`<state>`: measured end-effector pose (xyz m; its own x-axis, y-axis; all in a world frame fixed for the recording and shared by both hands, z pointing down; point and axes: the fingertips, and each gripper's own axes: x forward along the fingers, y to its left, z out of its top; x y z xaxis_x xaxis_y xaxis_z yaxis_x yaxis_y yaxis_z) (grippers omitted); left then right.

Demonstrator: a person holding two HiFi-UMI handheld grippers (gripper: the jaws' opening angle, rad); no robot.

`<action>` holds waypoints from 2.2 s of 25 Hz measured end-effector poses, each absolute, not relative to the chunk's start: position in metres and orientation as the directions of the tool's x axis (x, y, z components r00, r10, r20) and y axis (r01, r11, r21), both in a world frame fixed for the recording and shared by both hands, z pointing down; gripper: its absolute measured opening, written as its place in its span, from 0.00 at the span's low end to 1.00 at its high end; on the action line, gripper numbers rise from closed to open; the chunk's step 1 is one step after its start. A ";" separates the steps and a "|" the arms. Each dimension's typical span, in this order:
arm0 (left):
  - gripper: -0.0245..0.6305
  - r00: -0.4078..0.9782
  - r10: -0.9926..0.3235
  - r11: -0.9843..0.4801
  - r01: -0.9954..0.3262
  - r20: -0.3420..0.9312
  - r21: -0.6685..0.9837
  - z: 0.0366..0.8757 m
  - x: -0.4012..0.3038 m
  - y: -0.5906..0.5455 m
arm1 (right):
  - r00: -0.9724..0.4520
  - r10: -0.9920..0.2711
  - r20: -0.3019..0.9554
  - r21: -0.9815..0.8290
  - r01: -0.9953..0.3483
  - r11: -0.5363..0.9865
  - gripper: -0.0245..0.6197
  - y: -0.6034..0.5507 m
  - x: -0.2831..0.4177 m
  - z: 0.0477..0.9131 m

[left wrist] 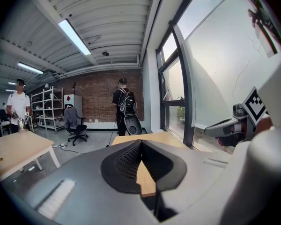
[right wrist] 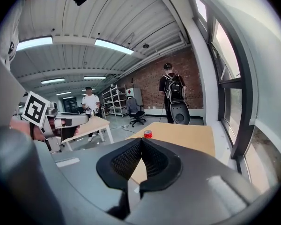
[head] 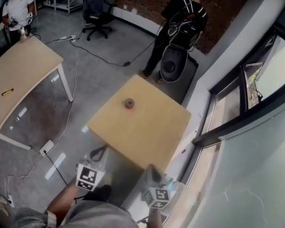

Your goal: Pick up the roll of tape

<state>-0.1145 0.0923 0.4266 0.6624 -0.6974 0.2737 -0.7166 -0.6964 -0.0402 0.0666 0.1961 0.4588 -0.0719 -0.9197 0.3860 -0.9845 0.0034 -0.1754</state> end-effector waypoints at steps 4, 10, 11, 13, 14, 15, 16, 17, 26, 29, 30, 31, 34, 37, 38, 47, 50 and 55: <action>0.04 0.663 -0.694 -0.698 -0.715 0.282 -0.037 0.432 -0.107 0.064 | -0.069 -0.916 0.395 -0.173 -0.985 -0.001 0.06 0.170 0.073 0.462; 0.04 0.680 -0.672 -0.716 -0.698 0.292 -0.021 0.443 -0.091 0.036 | -0.047 -0.917 0.396 -0.176 -0.984 -0.026 0.06 0.140 0.084 0.467; 0.04 0.681 -0.669 -0.717 -0.697 0.297 -0.018 0.447 -0.089 0.032 | -0.045 -0.916 0.398 -0.178 -0.984 -0.029 0.06 0.137 0.086 0.470; 0.04 0.684 -0.661 -0.723 -0.691 0.308 -0.018 0.453 -0.084 0.025 | -0.043 -0.913 0.406 -0.182 -0.983 -0.034 0.06 0.130 0.090 0.475; 0.04 0.687 -0.656 -0.727 -0.686 0.314 -0.019 0.457 -0.080 0.022 | -0.043 -0.910 0.412 -0.183 -0.982 -0.037 0.06 0.127 0.092 0.478; 0.04 0.690 -0.650 -0.732 -0.681 0.319 -0.020 0.460 -0.077 0.018 | -0.042 -0.907 0.420 -0.181 -0.983 -0.038 0.06 0.124 0.093 0.482; 0.04 0.692 -0.645 -0.736 -0.677 0.323 -0.019 0.463 -0.074 0.015 | -0.041 -0.902 0.430 -0.178 -0.983 -0.040 0.06 0.122 0.096 0.486; 0.04 0.693 -0.643 -0.737 -0.676 0.326 -0.017 0.466 -0.072 0.012 | -0.040 -0.898 0.439 -0.173 -0.984 -0.041 0.06 0.120 0.098 0.490; 0.04 0.684 -0.647 -0.728 -0.685 0.337 -0.008 0.495 -0.049 -0.027 | -0.053 -0.898 0.438 -0.162 -0.987 -0.020 0.06 0.082 0.117 0.513; 0.04 0.680 -0.649 -0.724 -0.690 0.341 -0.002 0.503 -0.043 -0.037 | -0.061 -0.900 0.432 -0.154 -0.988 -0.007 0.06 0.065 0.121 0.516; 0.04 0.677 -0.651 -0.721 -0.693 0.343 0.001 0.506 -0.043 -0.041 | -0.062 -0.902 0.427 -0.152 -0.988 -0.004 0.06 0.058 0.121 0.516; 0.04 0.674 -0.652 -0.718 -0.696 0.346 0.002 0.509 -0.044 -0.045 | -0.065 -0.903 0.424 -0.151 -0.988 0.000 0.06 0.052 0.121 0.518; 0.04 0.663 -0.659 -0.710 -0.704 0.355 -0.002 0.522 -0.044 -0.057 | -0.078 -0.901 0.427 -0.154 -0.988 0.013 0.06 0.039 0.121 0.529; 0.04 0.650 -0.667 -0.698 -0.716 0.364 0.002 0.536 -0.042 -0.068 | -0.094 -0.896 0.434 -0.158 -0.987 0.027 0.06 0.027 0.124 0.543; 0.04 0.647 -0.668 -0.694 -0.720 0.366 0.004 0.541 -0.040 -0.072 | -0.100 -0.893 0.439 -0.159 -0.987 0.032 0.06 0.024 0.125 0.548; 0.04 0.626 -0.674 -0.681 -0.733 0.393 -0.001 0.580 -0.019 -0.102 | -0.142 -0.870 0.473 -0.185 -0.981 0.060 0.06 -0.008 0.143 0.589; 0.04 0.618 -0.678 -0.670 -0.742 0.398 0.009 0.589 -0.014 -0.113 | -0.166 -0.854 0.493 -0.196 -0.978 0.077 0.06 -0.015 0.145 0.601; 0.04 0.606 -0.690 -0.657 -0.754 0.396 0.011 0.600 -0.001 -0.134 | -0.184 -0.850 0.494 -0.210 -0.974 0.089 0.06 -0.027 0.156 0.610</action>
<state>-0.0007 -0.1337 0.5998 0.6064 -0.6899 0.3955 -0.7542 -0.6566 0.0110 0.1560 -0.0267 0.6099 -0.1839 -0.8496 0.4943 -0.9737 0.0886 -0.2100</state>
